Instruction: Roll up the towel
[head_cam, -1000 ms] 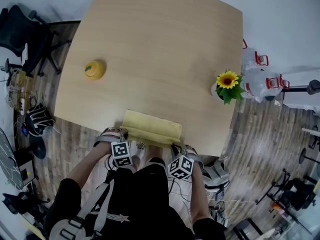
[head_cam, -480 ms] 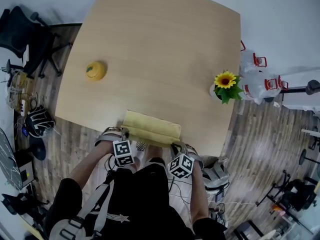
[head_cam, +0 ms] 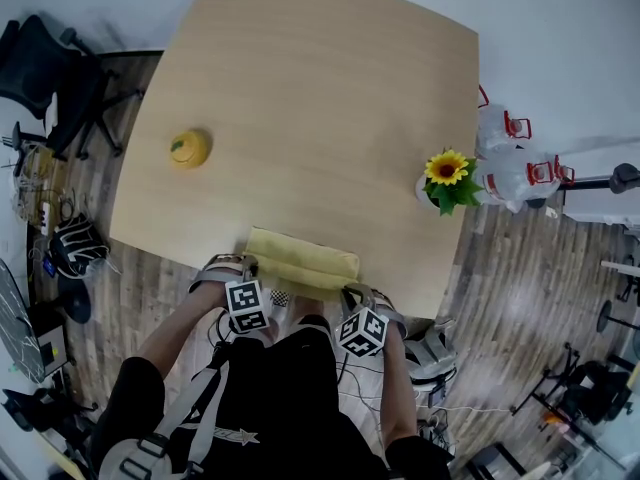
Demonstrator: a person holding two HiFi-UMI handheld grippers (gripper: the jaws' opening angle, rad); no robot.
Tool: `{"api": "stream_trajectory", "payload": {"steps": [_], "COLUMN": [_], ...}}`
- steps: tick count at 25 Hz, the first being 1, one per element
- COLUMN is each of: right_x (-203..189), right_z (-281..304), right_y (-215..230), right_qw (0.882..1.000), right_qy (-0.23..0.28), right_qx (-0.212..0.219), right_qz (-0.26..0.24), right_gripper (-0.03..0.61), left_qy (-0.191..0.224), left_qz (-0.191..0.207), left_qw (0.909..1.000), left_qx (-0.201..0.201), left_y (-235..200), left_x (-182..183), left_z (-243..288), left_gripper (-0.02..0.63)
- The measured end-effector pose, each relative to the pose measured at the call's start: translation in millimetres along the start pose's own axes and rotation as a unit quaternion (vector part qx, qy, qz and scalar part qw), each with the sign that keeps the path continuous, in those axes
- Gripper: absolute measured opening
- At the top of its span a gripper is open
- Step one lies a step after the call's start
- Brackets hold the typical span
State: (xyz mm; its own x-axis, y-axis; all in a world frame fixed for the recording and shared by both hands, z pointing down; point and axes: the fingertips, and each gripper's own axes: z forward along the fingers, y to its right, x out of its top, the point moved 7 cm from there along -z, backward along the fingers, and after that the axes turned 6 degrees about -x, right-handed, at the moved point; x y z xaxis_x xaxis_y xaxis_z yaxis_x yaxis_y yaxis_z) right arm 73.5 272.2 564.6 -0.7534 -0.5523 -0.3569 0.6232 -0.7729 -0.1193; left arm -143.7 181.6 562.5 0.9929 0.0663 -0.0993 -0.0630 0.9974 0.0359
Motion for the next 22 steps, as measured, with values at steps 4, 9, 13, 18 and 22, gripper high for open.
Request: {"api": "stream_trajectory", "payload": {"steps": [4,9,13,18,22], "right_x": [2,2,3,3,2], "right_z": [1,3,6,12,17], "right_y": [8,17,25,33,36], "right_qw": [1.0,1.0,1.0,1.0,1.0], "right_qy": [0.001,0.002,0.003,0.005,0.004], "right_qx": [-0.001,0.001,0.001,0.001,0.005], "right_qz": [0.001,0.004,0.004,0.007,0.007], "right_gripper": [0.028,0.028,0.028,0.028,0.028], "left_qy": [0.001,-0.001,-0.003,-0.007,-0.011], "left_qz": [-0.002,-0.004,-0.006,-0.011,-0.016], "left_qw": [1.0,1.0,0.9999,0.9999,0.9996], "left_qx": [0.0,-0.005,-0.008,-0.011,-0.021], "left_y": [-7,-14,-21,-28,-33], "left_x": [2,5,8,11,13], "left_z": [0,2,3,9,12], "left_gripper": [0.037,0.038,0.038,0.038,0.038]}}
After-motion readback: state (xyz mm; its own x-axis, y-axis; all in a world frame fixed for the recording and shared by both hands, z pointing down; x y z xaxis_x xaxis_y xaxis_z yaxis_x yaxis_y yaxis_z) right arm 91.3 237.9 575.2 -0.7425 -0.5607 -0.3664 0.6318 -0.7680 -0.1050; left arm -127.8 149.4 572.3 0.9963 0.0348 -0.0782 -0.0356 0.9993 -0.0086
